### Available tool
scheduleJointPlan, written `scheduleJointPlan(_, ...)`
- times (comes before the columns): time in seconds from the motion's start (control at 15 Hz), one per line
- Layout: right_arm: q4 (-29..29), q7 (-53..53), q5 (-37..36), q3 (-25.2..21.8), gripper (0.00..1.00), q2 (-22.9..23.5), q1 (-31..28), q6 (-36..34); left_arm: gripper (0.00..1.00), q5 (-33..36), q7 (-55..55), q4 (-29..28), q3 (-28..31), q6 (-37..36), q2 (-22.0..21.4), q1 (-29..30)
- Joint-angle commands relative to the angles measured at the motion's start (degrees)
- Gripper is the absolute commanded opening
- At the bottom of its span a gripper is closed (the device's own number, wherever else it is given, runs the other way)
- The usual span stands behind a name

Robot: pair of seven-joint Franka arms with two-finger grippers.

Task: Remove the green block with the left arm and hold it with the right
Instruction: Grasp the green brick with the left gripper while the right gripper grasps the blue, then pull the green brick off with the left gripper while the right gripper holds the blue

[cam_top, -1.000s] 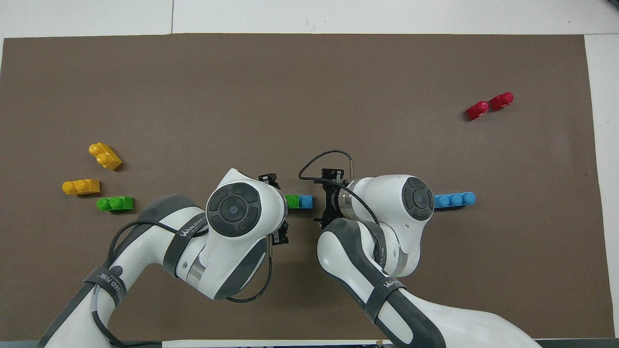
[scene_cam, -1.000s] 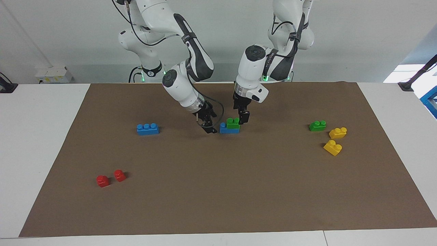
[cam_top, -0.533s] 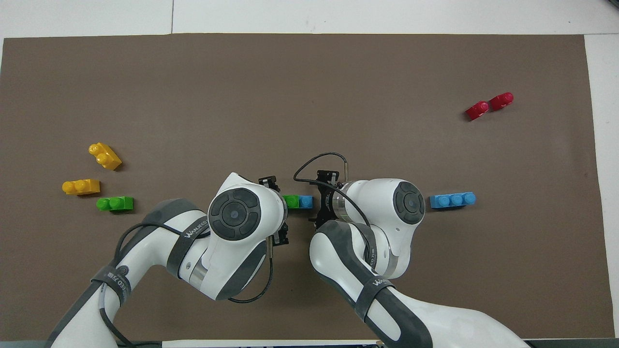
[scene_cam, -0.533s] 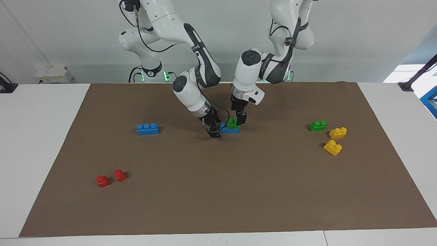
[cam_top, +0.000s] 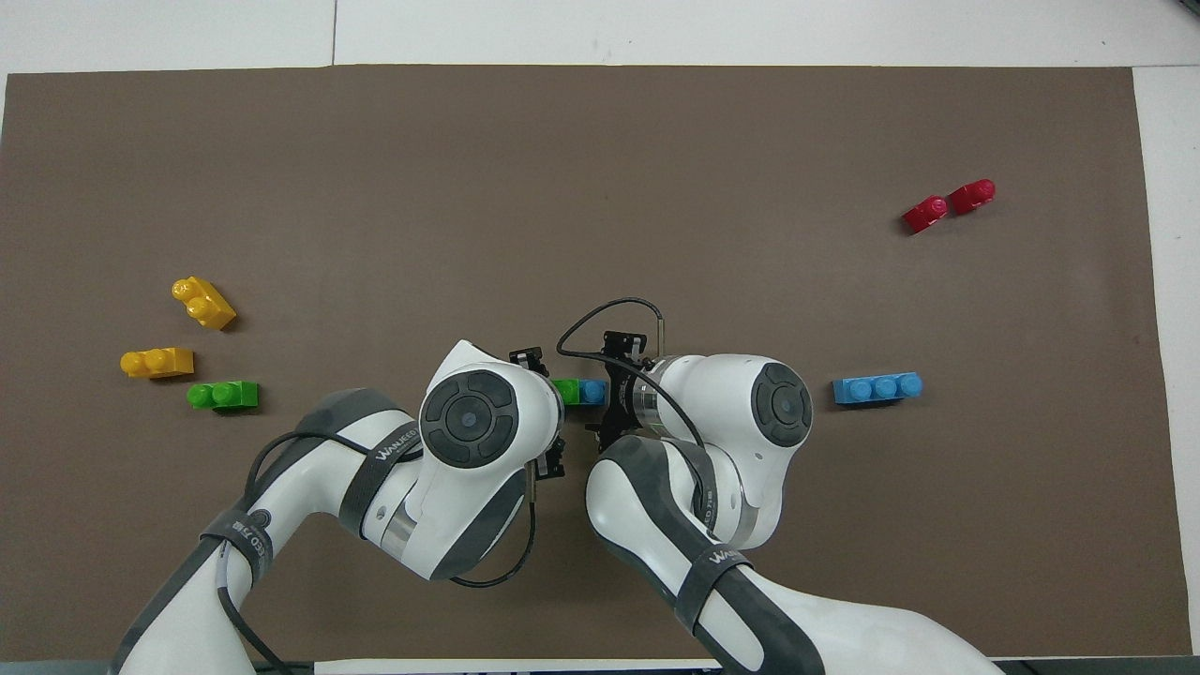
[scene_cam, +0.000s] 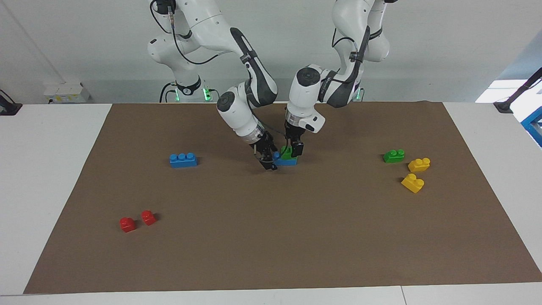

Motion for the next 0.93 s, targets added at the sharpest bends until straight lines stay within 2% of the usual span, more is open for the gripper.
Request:
scheduleJointPlan(0.0, 1.4, -1.0, 1.9, -0.2, 0.97, 1.6, 0.7, 1.3, 1.00, 0.4, -0.9, -0.8, 1.0, 1.3, -0.2, -1.2)
scheduleJointPlan(0.13, 1.4, -1.2, 1.9, -0.2, 0.91, 1.5, 0.8, 1.3, 1.00, 0.5, -0.9, -0.8, 1.0, 1.2, -0.2, -1.1)
scheduleJointPlan(0.2, 1.4, -1.6, 1.8, -0.2, 0.72, 1.5, 1.1, 1.4, 1.00, 0.4, -0.9, -0.8, 1.0, 1.2, -0.2, -1.1)
scheduleJointPlan(0.27, 1.4, -2.8, 1.8, -0.2, 0.39, 1.5, 1.1, 1.3, 1.00, 0.4, -0.9, -0.8, 1.1, 1.1, -0.2, -1.1)
scheduleJointPlan(0.4, 1.4, -4.2, 1.8, -0.2, 0.00, 1.5, 1.0, 1.1, 1.00, 0.4, -0.9, -0.8, 1.1, 1.1, -0.2, -1.0)
scheduleJointPlan(0.8, 1.4, -4.4, 1.9, -0.2, 0.00, 1.5, 0.6, 1.0, 1.00, 0.4, -1.0, -0.8, 1.1, 1.2, -0.2, -0.9)
scheduleJointPlan(0.87, 1.4, -4.4, 1.9, -0.2, 0.00, 1.5, 0.6, 1.0, 0.97, 0.4, -1.0, -0.8, 1.1, 1.2, -0.2, -0.9)
